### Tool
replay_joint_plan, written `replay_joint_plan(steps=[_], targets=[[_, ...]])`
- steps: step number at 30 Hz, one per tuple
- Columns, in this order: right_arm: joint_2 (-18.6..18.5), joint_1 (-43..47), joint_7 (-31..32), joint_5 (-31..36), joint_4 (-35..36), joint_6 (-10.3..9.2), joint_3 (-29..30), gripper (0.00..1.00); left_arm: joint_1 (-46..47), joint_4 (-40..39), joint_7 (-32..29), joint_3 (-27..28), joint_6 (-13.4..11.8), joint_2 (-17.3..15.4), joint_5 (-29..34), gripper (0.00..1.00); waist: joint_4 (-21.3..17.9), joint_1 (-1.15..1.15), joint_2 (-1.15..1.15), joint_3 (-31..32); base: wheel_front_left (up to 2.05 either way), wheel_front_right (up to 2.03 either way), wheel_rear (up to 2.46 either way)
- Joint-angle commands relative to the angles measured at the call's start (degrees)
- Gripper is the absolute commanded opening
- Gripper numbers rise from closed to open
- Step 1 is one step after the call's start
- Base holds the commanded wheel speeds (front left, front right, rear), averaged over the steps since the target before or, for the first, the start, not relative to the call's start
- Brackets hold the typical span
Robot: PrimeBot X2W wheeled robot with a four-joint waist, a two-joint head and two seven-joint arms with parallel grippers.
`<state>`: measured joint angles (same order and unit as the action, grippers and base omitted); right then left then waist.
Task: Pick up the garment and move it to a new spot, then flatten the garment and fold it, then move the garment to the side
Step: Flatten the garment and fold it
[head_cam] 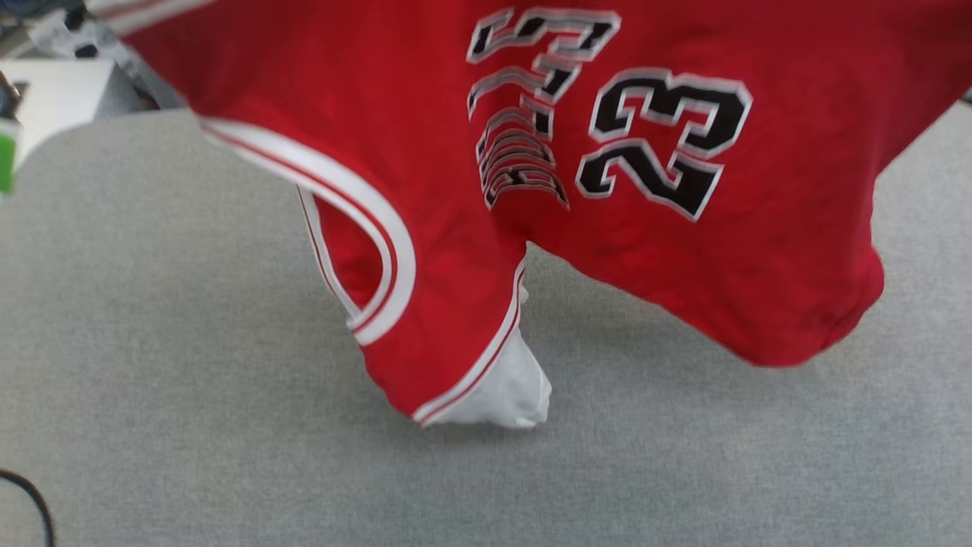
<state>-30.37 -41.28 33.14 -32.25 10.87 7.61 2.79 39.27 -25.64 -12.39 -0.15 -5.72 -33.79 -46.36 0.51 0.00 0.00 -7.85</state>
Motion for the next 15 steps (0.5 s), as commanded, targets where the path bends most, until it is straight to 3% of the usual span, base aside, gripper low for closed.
replay_joint_plan(steps=[1, 8, 15], targets=[[-0.62, -1.99, -0.76, 1.01, -1.29, -0.12, 0.35, 0.00, 3.15, 1.48, -0.23, 0.38, 0.43, -1.29, 0.29, 0.00, -0.42, 0.00, 0.00, -5.33, 0.00, 0.00, 0.00], [-0.59, -13.71, -6.49, 4.01, -8.14, -0.12, -0.51, 0.00, 17.54, 10.72, -1.33, -1.44, 4.00, -4.73, 1.93, 0.00, -0.58, 0.00, 0.00, -15.28, 0.00, 0.00, 0.00], [-0.54, -27.02, -11.98, 7.46, -17.65, -0.12, -2.80, 0.00, 32.93, 21.01, 0.36, -5.51, 7.43, -5.20, 6.20, 0.00, -0.28, 0.00, 0.00, -24.25, 0.00, 0.00, 0.00]])
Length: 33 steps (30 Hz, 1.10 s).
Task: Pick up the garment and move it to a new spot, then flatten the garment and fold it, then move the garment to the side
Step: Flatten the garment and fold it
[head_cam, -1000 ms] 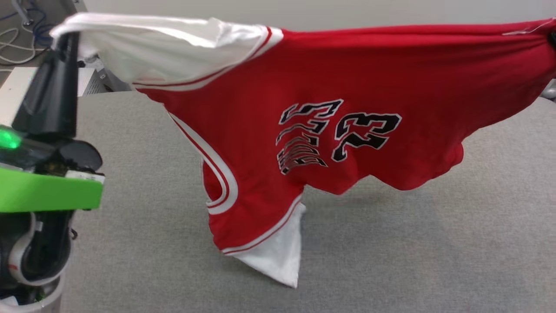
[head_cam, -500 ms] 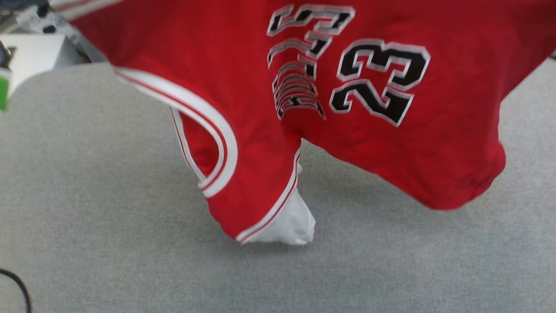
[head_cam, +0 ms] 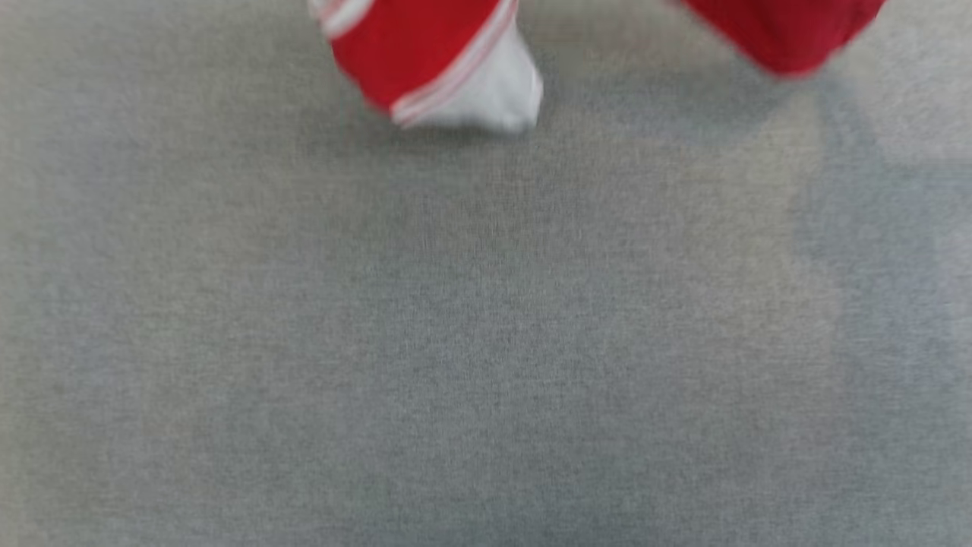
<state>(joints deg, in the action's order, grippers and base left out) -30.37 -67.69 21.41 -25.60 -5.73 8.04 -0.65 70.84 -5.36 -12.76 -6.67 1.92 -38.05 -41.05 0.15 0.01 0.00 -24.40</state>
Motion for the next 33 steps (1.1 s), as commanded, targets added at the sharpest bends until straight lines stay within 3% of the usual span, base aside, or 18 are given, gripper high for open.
replay_joint_plan(steps=[1, 12, 17, 25, 33], targets=[[-0.19, -2.93, -1.18, 1.58, -2.93, -0.55, 0.21, 0.00, 3.70, 2.55, 1.41, 0.17, 0.21, -0.89, 2.18, 0.00, 0.08, -0.01, 0.00, -9.06, 0.00, 0.00, 0.00], [6.02, -25.70, -15.33, 11.21, -22.48, -0.55, -1.97, 0.00, 28.62, 24.94, 13.22, -4.13, 2.11, 4.18, 9.96, 0.00, -0.37, -0.01, 0.00, -18.53, 0.00, 0.00, 0.00], [8.44, -32.18, -23.93, 16.20, -29.48, -0.55, -1.99, 0.00, 34.39, 32.79, 20.69, -3.99, 2.22, 6.28, 11.24, 0.00, -0.17, -0.01, 0.00, -20.53, 0.00, 0.00, 0.00], [10.55, -34.28, -30.72, 19.34, -39.55, -0.55, -1.84, 0.00, 32.80, 39.54, 26.52, -5.64, 4.32, 9.25, 10.52, 0.00, 1.23, -0.01, 0.00, -21.45, 0.00, 0.00, 0.00], [10.91, -28.12, -34.11, 18.10, -45.57, -0.55, -4.94, 0.00, 20.97, 38.71, 27.68, -7.33, 5.25, 13.35, 8.76, 0.00, 2.55, -0.01, 0.00, -18.91, 0.00, 0.00, 0.00]])
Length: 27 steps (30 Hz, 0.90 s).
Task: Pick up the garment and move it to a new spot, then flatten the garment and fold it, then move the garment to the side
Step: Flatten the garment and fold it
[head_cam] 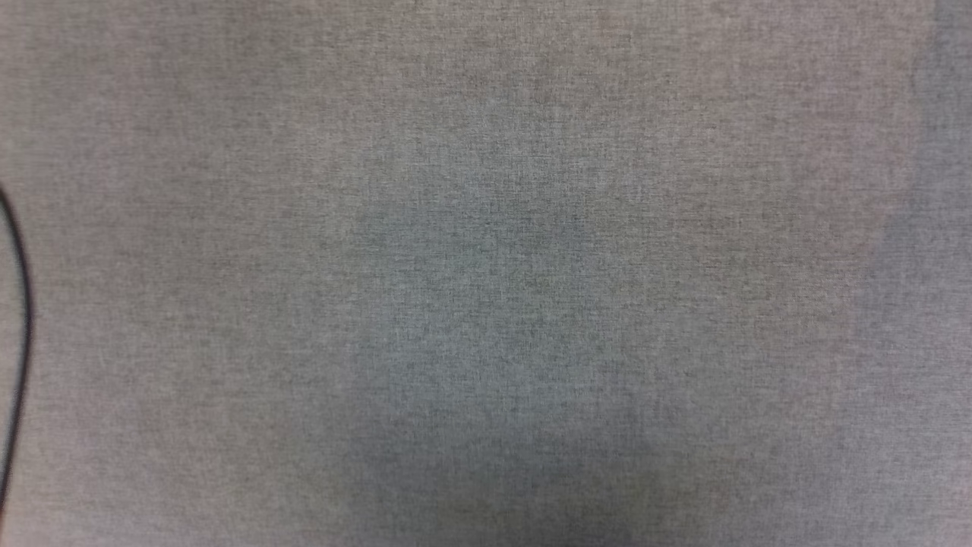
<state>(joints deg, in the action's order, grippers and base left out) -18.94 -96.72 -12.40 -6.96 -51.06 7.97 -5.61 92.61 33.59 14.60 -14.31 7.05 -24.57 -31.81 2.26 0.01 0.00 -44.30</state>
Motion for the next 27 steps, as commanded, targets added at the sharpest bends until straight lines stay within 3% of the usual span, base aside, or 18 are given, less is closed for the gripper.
replay_joint_plan(steps=[1, 12, 17, 27], targets=[[-0.61, 2.28, -0.65, -1.00, -0.71, -0.48, -0.51, 0.00, -3.00, -0.71, 0.35, 0.24, 0.17, 0.55, -0.77, 0.00, 0.60, -0.01, 0.00, 1.66, 0.00, 0.00, 0.00], [-1.40, 21.25, -2.39, -8.03, -0.30, -0.48, -11.01, 0.00, -30.85, -4.48, 0.39, -1.59, 0.41, 6.18, -3.57, 0.00, 1.43, -0.01, 0.00, 12.53, 0.00, 0.00, 0.00], [-2.57, 31.04, -2.51, -12.46, 1.52, -0.48, -17.36, 0.00, -42.86, -5.02, 0.40, -4.88, 0.42, 7.39, -5.23, 0.00, 1.80, -0.01, 0.00, 17.76, 0.00, 0.00, 0.00], [-5.73, 46.07, -2.28, -25.42, 6.87, -0.48, -27.68, 0.00, -57.72, -4.63, -0.95, -9.13, 0.43, 4.17, -8.73, 0.00, 2.90, -0.01, 0.00, 25.05, 0.00, 0.00, 0.00]])
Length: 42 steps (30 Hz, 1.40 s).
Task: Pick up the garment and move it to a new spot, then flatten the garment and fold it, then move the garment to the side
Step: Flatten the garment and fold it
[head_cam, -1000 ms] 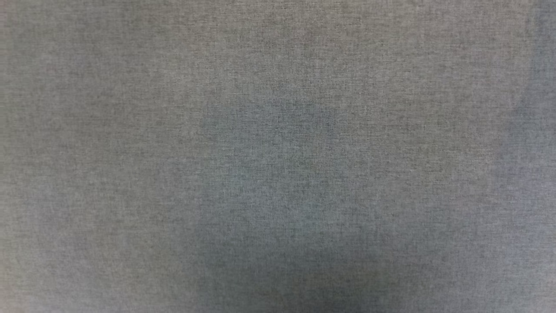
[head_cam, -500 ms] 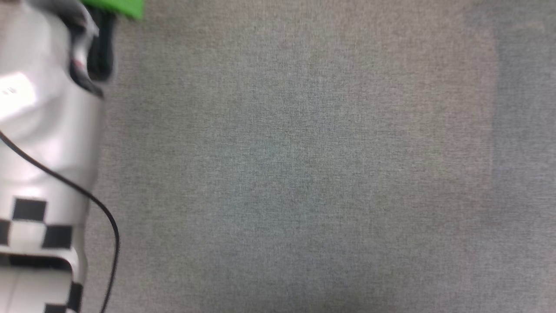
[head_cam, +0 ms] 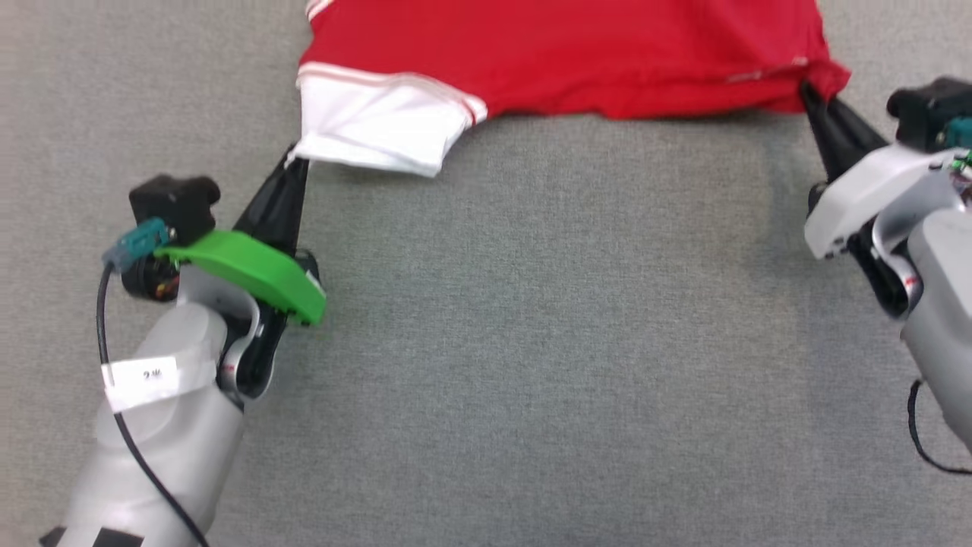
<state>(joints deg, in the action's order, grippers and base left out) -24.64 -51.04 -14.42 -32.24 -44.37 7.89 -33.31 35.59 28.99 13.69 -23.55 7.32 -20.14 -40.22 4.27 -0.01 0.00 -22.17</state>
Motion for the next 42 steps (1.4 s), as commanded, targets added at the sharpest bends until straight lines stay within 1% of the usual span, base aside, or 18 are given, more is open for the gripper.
replay_joint_plan(steps=[1, 3, 8, 14, 22, 27, 33, 36, 42], targets=[[-0.68, 1.63, -0.23, -1.30, 0.83, -0.41, -1.16, 0.00, -2.01, -0.16, -0.38, -0.10, 0.16, -0.64, -0.64, 0.00, 1.07, 0.01, 0.00, 3.52, 0.00, 0.00, 0.00], [-1.80, 3.64, -0.25, -3.03, 1.69, -0.41, -2.83, 0.00, -4.31, -0.58, -1.11, -0.58, 0.16, -1.40, -1.11, 0.00, 1.34, 0.01, 0.00, 4.56, 0.00, 0.00, 0.00], [-3.54, 8.33, -0.29, -7.93, 2.25, -0.41, -4.57, 0.00, -9.65, -2.49, -2.25, -1.32, 0.16, -3.54, -2.04, 0.00, 1.64, 0.01, 0.00, 7.75, 0.00, 0.00, 0.00], [-5.88, 13.45, 0.46, -13.52, 3.21, -0.41, -6.44, 0.00, -15.68, -6.75, -4.51, -2.72, 0.08, -5.63, -2.76, 0.00, 1.54, 0.01, 0.00, 11.10, 0.00, 0.00, 0.00], [-9.23, 19.96, 2.33, -19.58, 6.56, -0.41, -8.47, 0.00, -23.60, -13.31, -8.61, -5.61, 0.09, -8.31, -4.05, 0.00, 1.25, 0.01, 0.00, 15.04, 0.00, 0.00, 0.00], [-11.45, 24.62, 4.55, -23.28, 9.41, -0.41, -8.97, 0.00, -29.13, -18.37, -11.98, -6.61, -0.07, -10.55, -6.40, 0.00, 1.16, 0.01, 0.00, 17.44, 0.00, 0.00, 0.00], [-14.73, 31.30, 8.99, -27.53, 13.38, -0.41, -9.22, 0.00, -34.69, -24.33, -16.30, -7.73, -0.76, -13.37, -8.85, 0.00, 1.51, 0.01, 0.00, 20.36, 0.00, 0.00, 0.00], [-16.11, 35.23, 11.39, -30.16, 15.19, -0.41, -8.49, 0.00, -37.28, -26.90, -18.38, -8.31, -0.92, -14.74, -10.27, 0.00, 1.62, 0.01, 0.00, 21.84, 0.00, 0.00, 0.00], [-18.55, 42.02, 15.14, -33.19, 19.36, -0.41, -6.69, 0.00, -42.29, -31.57, -22.09, -9.42, -1.18, -17.24, -13.38, 0.00, 1.26, 0.01, 0.00, 23.97, 0.00, 0.00, 0.00]])
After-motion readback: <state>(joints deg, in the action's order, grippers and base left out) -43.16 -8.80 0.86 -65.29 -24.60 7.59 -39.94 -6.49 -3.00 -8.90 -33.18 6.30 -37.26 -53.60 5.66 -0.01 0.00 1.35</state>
